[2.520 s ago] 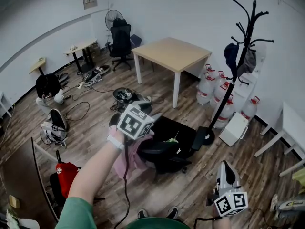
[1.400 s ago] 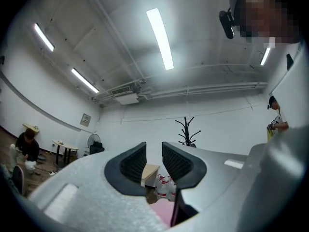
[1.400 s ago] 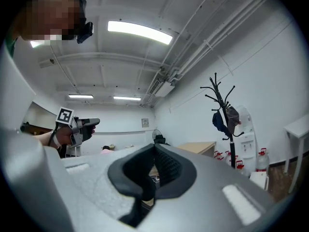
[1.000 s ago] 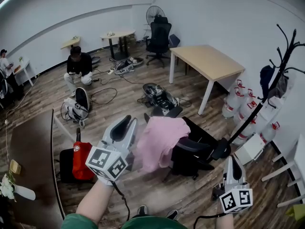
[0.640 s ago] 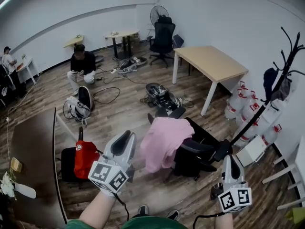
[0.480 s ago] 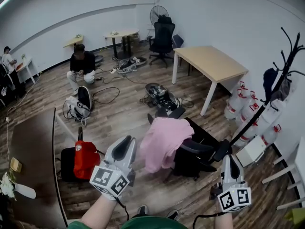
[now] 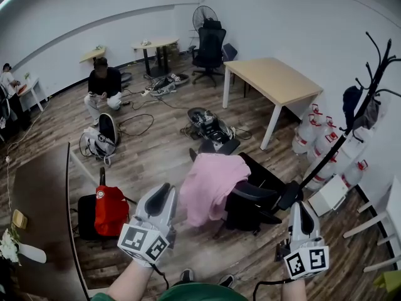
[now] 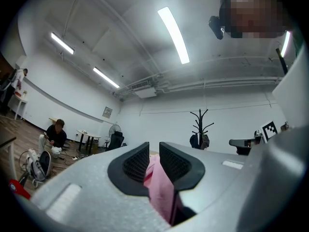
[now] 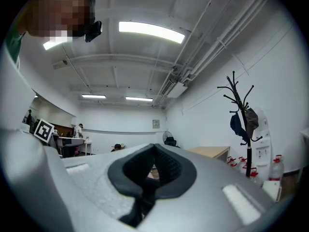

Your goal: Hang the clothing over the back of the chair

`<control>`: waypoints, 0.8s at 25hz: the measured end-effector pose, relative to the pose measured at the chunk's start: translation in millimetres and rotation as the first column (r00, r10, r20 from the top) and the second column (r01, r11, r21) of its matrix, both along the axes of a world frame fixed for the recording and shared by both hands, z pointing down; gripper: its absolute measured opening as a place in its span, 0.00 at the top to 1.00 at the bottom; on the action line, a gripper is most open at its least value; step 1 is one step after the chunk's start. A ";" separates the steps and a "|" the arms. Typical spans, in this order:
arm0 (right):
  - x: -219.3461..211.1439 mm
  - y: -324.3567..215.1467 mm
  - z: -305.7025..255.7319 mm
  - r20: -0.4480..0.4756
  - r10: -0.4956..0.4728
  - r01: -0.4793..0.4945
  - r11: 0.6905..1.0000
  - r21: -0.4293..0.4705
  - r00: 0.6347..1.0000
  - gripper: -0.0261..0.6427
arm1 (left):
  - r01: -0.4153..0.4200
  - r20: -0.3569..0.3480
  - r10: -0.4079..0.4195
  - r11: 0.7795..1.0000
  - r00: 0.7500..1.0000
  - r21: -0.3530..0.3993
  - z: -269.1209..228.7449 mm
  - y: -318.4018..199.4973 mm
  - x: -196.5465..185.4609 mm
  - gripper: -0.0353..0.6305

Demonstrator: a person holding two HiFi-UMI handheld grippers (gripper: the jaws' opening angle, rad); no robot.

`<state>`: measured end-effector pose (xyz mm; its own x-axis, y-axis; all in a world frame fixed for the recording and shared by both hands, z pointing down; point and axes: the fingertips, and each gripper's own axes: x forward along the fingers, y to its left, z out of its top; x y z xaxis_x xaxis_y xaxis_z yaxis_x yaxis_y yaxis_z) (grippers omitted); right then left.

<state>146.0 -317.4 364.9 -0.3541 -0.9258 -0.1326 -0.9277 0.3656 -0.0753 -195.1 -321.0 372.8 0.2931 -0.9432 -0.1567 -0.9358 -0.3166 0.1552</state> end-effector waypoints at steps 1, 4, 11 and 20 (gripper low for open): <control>0.8 0.3 -0.4 0.002 0.001 -0.001 1.000 0.003 1.000 0.96 | 0.000 -0.001 0.000 1.000 1.000 -0.002 0.3 -0.2 0.8 0.84; 2.5 1.1 0.3 0.000 0.005 -0.005 1.000 0.007 1.000 0.96 | -0.002 -0.005 0.002 1.000 1.000 -0.001 0.0 -0.2 3.6 0.84; 3.8 3.2 -0.6 -0.025 0.003 -0.003 1.000 0.013 1.000 0.96 | -0.028 -0.021 0.028 1.000 0.999 0.002 -0.1 -0.5 10.4 0.84; 7.3 4.9 0.8 -0.030 0.007 -0.006 1.000 0.011 1.000 0.96 | -0.027 -0.014 0.027 1.000 1.000 -0.008 -2.2 0.1 14.1 0.84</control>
<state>153.3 -312.5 365.7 -0.3520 -0.9265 -0.1326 -0.9318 0.3603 -0.0437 -181.0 -320.8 370.6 0.3165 -0.9361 -0.1534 -0.9245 -0.3406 0.1712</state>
